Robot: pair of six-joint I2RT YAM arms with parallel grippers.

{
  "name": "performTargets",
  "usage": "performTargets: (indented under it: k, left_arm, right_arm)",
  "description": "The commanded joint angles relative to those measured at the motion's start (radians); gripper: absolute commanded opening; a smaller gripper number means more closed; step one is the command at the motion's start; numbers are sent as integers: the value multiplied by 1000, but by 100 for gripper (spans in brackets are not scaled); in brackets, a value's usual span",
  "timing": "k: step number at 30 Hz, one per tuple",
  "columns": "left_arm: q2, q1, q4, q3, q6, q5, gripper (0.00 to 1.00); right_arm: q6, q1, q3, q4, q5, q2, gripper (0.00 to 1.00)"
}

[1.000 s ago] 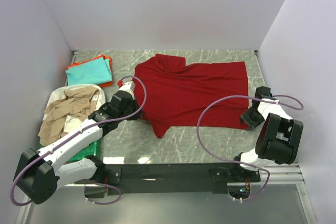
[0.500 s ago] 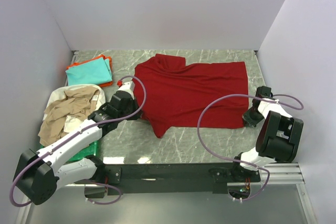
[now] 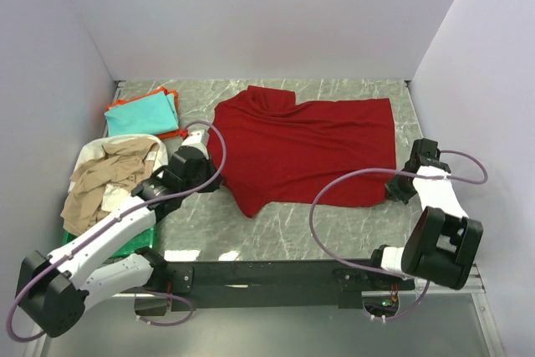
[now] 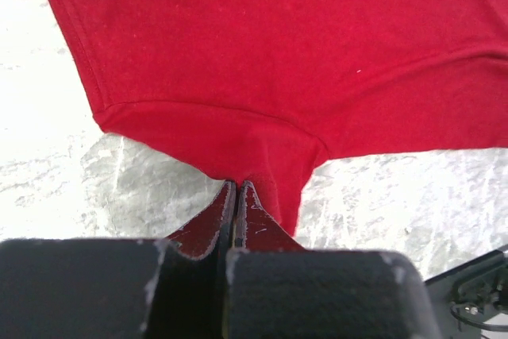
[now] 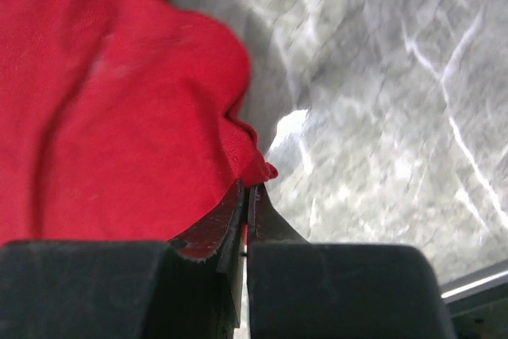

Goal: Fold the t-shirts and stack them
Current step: Fold the tshirt

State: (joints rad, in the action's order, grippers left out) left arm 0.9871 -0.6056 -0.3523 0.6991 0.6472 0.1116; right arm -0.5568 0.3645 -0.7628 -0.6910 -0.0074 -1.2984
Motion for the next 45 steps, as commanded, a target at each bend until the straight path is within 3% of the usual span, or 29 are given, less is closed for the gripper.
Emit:
performTargets:
  k: [1, 19, 34, 39, 45]
  left_arm:
    - [-54, -8, -39, 62, 11, 28, 1]
    - [-240, -62, -203, 57, 97, 79, 1]
    - [-364, -163, -261, 23, 218, 109, 1]
    - [-308, -164, -128, -3, 190, 89, 1]
    - [-159, -163, -59, 62, 118, 177, 1]
  right_arm:
    - [-9, -6, 13, -74, -57, 86, 0]
    - [12, -7, 7, -326, -155, 370, 0]
    - [14, -7, 42, -335, -192, 459, 0]
    - [15, -9, 39, -289, -192, 447, 0]
    - [-14, -7, 48, -134, -227, 423, 0]
